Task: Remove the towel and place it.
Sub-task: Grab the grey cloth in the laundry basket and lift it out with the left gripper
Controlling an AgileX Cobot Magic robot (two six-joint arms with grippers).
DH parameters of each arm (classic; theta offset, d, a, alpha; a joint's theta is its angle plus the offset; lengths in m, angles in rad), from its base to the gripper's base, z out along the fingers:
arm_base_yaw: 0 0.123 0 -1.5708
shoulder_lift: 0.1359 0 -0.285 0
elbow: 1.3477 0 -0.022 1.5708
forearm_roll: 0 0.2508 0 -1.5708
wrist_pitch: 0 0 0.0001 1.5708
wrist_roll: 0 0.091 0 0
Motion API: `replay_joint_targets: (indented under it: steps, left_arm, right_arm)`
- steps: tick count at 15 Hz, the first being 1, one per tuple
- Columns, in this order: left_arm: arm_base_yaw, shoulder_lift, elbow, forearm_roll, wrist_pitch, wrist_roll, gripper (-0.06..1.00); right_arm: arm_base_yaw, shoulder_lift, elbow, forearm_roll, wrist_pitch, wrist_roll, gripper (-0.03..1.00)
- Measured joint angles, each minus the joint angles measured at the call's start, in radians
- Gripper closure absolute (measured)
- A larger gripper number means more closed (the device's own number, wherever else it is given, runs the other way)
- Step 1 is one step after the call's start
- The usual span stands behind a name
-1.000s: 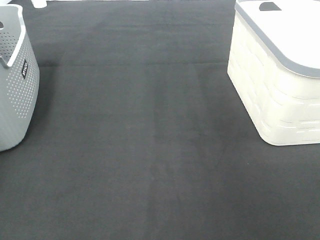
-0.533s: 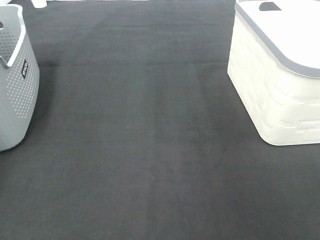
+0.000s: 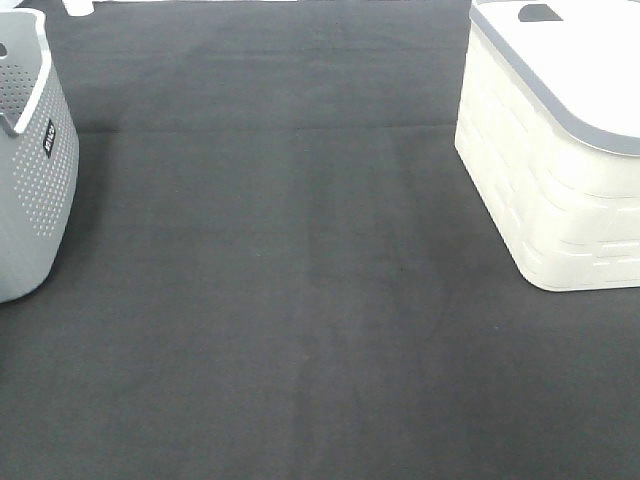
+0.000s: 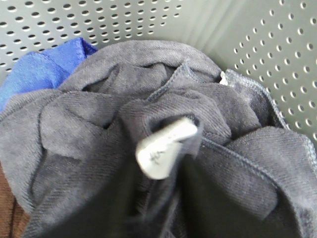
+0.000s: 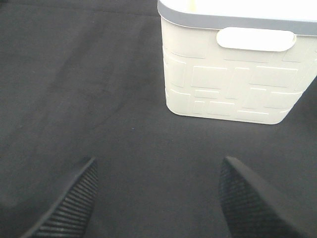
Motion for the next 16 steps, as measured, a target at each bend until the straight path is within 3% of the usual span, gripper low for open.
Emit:
replay_joint_targets:
  steps: [1, 2, 8, 16]
  left_arm:
    - [0.000, 0.000, 0.000, 0.008, -0.012, -0.001, 0.88]
    - [0.000, 0.000, 0.000, 0.016, -0.020, -0.003, 0.94]
    - [0.000, -0.020, 0.000, 0.026, -0.011, -0.016, 0.94]
    - [0.000, -0.209, -0.007, 0.027, 0.020, -0.042, 0.94]
  right_arm:
    - [0.000, 0.000, 0.000, 0.000, 0.000, 0.000, 0.28]
    - [0.000, 0.000, 0.000, 0.000, 0.000, 0.000, 0.28]
    - [0.000, 0.000, 0.000, 0.000, 0.000, 0.000, 0.28]
    - [0.000, 0.000, 0.000, 0.000, 0.000, 0.000, 0.28]
